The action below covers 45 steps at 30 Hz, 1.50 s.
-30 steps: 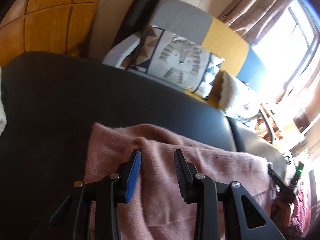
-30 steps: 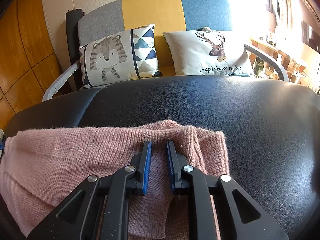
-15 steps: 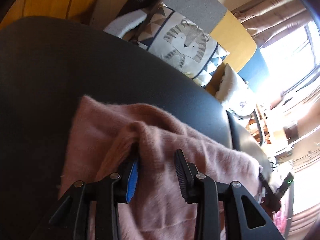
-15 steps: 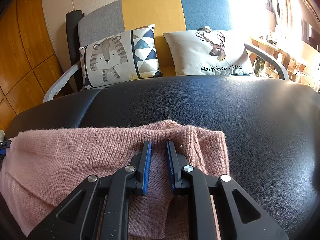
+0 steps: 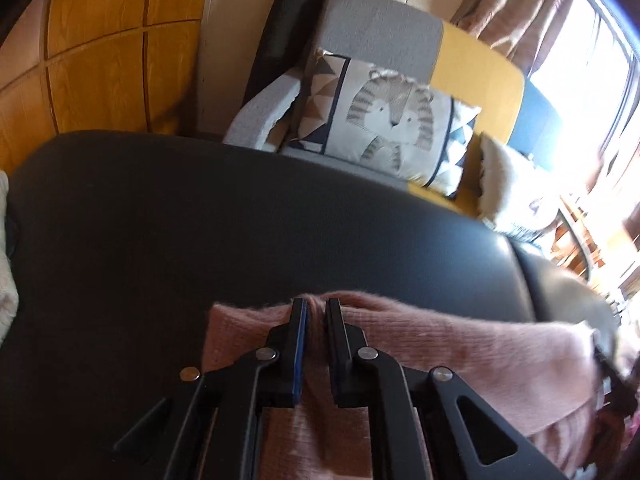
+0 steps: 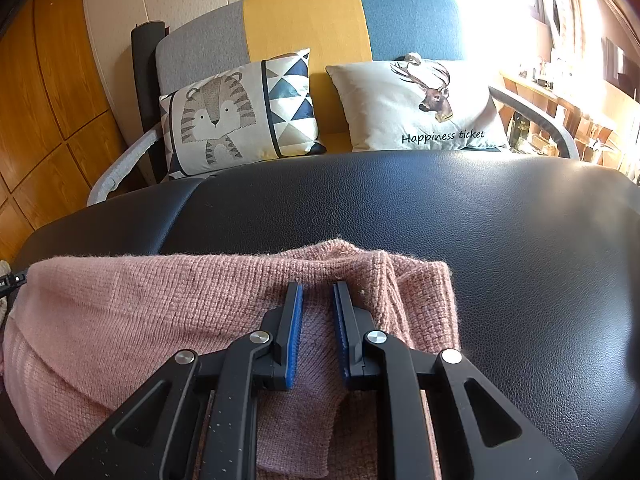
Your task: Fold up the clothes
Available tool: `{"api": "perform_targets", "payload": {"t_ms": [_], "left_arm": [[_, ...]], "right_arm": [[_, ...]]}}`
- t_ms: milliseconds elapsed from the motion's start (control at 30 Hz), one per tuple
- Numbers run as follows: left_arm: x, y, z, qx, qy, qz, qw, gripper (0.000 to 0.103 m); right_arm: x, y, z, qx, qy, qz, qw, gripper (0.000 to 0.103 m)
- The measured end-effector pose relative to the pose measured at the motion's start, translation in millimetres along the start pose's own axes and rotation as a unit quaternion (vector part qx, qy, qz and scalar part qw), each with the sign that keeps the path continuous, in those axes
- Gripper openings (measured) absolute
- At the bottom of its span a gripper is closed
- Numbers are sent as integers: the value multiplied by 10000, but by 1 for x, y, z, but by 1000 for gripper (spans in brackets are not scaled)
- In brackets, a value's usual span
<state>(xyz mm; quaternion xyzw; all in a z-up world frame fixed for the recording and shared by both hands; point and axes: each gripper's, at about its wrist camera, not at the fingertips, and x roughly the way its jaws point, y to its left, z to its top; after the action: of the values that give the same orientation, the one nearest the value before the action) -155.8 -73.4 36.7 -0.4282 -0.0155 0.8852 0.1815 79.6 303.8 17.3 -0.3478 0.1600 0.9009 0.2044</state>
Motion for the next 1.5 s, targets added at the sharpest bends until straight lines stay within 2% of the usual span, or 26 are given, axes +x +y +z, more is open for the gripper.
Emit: {"api": "perform_targets", "payload": {"t_ms": [100, 200, 367, 400, 567, 667, 767, 900, 967, 1033, 1067, 1100, 1167, 1233, 1300, 1400, 1467, 1500], "left_arm": [[3, 13, -10, -23, -80, 37, 10000, 13], [2, 24, -12, -184, -78, -76, 9998, 18], [-2, 49, -12, -750, 143, -625, 9951, 20], [-6, 55, -12, -895, 138, -630, 9939, 20], [-36, 82, -13, -1550, -235, -230, 9874, 18], [-57, 70, -19, -1630, -589, -388, 9841, 18], [-67, 29, -23, -1057, -726, -619, 9898, 19], [-52, -38, -30, -44, -440, -998, 9940, 19], [-36, -64, -33, 490, -291, -840, 9948, 19], [-21, -73, -34, 820, -232, -316, 9959, 19], [-12, -70, -35, 894, -200, -27, 9958, 19], [-6, -67, -36, 899, -213, 27, 9957, 21], [0, -59, -37, 800, -284, -190, 9962, 23], [2, -57, -36, 744, -299, -250, 9965, 23], [2, -64, -39, 894, -364, -108, 9953, 23], [-5, -67, -48, 1114, -460, 141, 9926, 23], [-7, -68, -50, 1161, -487, 195, 9918, 23], [-9, -67, -50, 1159, -493, 192, 9919, 23]], "right_arm": [[0, -1, 0, 21, -4, 24, 10000, 15], [0, -2, 0, 26, -5, 33, 10000, 15], [0, -2, 1, 23, -4, 31, 10000, 15], [0, -2, 1, 22, -4, 27, 10000, 15], [0, -2, 1, 23, -8, 25, 10000, 15], [0, -1, 0, 25, -9, 26, 10000, 15], [0, -1, 1, 17, -8, 19, 10000, 15], [-1, -1, 0, 25, -9, 22, 10000, 15], [-1, -1, 0, 17, -7, 14, 10000, 15], [-1, -1, 0, 18, -8, 17, 10000, 15], [-1, -1, 0, 21, -9, 21, 10000, 16], [0, -1, 0, 25, -10, 26, 10000, 16], [0, -2, 0, 38, -10, 40, 10000, 16], [0, -2, 1, 40, 1, 39, 10000, 16], [0, 1, 2, -20, 40, -14, 10000, 17], [-2, 18, 9, -512, 255, -389, 9976, 17], [-10, 33, 14, -767, 291, -675, 9943, 27], [-19, 40, 16, -679, 121, -517, 9963, 28]]}}
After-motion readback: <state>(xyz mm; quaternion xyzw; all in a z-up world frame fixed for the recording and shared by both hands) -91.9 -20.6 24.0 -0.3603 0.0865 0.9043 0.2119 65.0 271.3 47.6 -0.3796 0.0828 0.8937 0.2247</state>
